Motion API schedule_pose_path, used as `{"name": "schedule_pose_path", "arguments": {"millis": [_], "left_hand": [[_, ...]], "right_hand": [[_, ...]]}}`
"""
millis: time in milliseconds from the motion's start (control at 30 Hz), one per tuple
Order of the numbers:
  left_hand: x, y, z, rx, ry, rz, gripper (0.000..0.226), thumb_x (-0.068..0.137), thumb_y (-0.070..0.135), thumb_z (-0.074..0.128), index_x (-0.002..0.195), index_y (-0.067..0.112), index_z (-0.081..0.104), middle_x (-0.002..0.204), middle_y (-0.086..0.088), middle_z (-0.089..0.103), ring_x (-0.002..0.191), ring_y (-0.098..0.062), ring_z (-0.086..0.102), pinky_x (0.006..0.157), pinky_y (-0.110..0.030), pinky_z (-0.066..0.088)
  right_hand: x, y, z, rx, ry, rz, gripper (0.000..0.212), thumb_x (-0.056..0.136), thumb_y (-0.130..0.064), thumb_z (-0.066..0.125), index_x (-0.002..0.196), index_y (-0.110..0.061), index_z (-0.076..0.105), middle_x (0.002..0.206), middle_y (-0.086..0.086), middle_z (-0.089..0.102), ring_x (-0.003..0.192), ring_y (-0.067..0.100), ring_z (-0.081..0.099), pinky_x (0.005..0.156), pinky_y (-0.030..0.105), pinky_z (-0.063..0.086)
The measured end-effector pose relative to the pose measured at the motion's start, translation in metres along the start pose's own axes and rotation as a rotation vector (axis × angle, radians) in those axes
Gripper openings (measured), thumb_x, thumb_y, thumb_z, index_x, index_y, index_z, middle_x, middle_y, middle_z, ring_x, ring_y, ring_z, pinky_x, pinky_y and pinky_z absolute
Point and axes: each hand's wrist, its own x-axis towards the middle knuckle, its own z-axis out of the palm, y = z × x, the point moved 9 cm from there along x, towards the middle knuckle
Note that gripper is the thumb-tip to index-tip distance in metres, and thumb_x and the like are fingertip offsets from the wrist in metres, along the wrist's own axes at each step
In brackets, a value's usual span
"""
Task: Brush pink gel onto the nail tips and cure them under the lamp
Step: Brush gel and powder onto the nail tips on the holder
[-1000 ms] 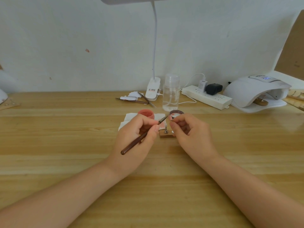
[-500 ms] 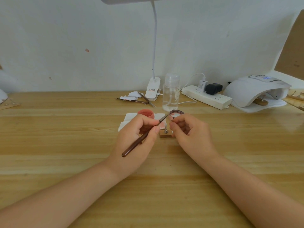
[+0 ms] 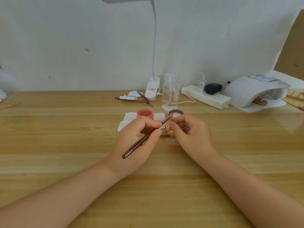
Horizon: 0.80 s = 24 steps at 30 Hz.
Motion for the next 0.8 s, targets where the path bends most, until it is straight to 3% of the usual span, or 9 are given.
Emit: {"name": "schedule_pose_path", "arguments": {"millis": [67,200,400,533,633,767,800], "left_hand": [[-0.0008,0.0,0.0003,0.029,-0.015,0.018,0.019,0.084,0.016,0.061,0.091,0.034,0.061,0.104,0.026,0.066,0.103,0.005,0.061,0.086,-0.009,0.043],[-0.0023,0.0029,-0.0032,0.039,-0.003,0.061,0.005,0.083,0.025,0.055,0.086,0.027,0.059,0.083,0.012,0.062,0.077,0.0,0.058,0.07,-0.007,0.04],[-0.0004,0.0026,-0.0016,0.017,-0.003,0.047,0.022,0.085,0.014,0.061,0.092,0.035,0.06,0.103,0.023,0.067,0.102,0.005,0.061,0.083,-0.007,0.043],[-0.0007,0.0016,-0.002,0.055,-0.012,0.064,0.008,0.085,0.018,0.059,0.087,0.026,0.061,0.085,0.022,0.064,0.083,0.005,0.06,0.074,-0.005,0.04],[-0.0007,0.003,-0.0059,0.035,0.024,0.071,0.007,0.083,0.025,0.055,0.085,0.03,0.059,0.079,0.021,0.063,0.075,0.005,0.058,0.071,-0.004,0.039],[0.0007,0.001,-0.002,0.021,0.006,0.052,0.02,0.085,0.017,0.063,0.091,0.036,0.062,0.099,0.023,0.068,0.098,0.005,0.062,0.082,-0.006,0.042],[0.0006,0.0004,-0.0021,0.035,0.007,0.053,0.021,0.085,0.014,0.063,0.09,0.035,0.062,0.096,0.024,0.067,0.096,0.007,0.062,0.081,-0.006,0.042]], "right_hand": [[0.0004,0.0007,0.0001,0.001,-0.001,0.008,0.012,0.087,-0.012,0.065,0.083,-0.024,0.065,0.076,0.0,0.069,0.071,0.016,0.067,0.071,0.037,0.056],[0.0002,0.0011,-0.0004,0.028,0.009,0.017,0.015,0.087,-0.015,0.065,0.08,-0.028,0.063,0.074,0.0,0.069,0.07,0.017,0.067,0.071,0.038,0.056],[0.0008,0.0022,0.0008,0.017,-0.002,0.014,0.012,0.087,-0.014,0.065,0.082,-0.026,0.064,0.076,-0.001,0.069,0.071,0.016,0.067,0.072,0.039,0.056],[0.0008,0.0017,0.0006,0.017,0.004,0.005,0.016,0.087,-0.015,0.065,0.08,-0.03,0.062,0.075,-0.001,0.07,0.07,0.017,0.067,0.071,0.041,0.056],[0.0012,0.0037,0.0002,0.044,0.014,0.017,0.014,0.087,-0.017,0.065,0.079,-0.028,0.063,0.074,0.001,0.07,0.07,0.02,0.067,0.072,0.044,0.055],[0.0011,0.005,0.001,0.046,0.014,0.017,0.016,0.087,-0.014,0.064,0.078,-0.028,0.063,0.075,0.001,0.07,0.07,0.02,0.067,0.072,0.044,0.055],[0.0011,0.0048,0.0009,0.043,0.016,0.014,0.017,0.087,-0.014,0.064,0.078,-0.029,0.063,0.075,0.001,0.07,0.07,0.02,0.067,0.072,0.044,0.055]]}}
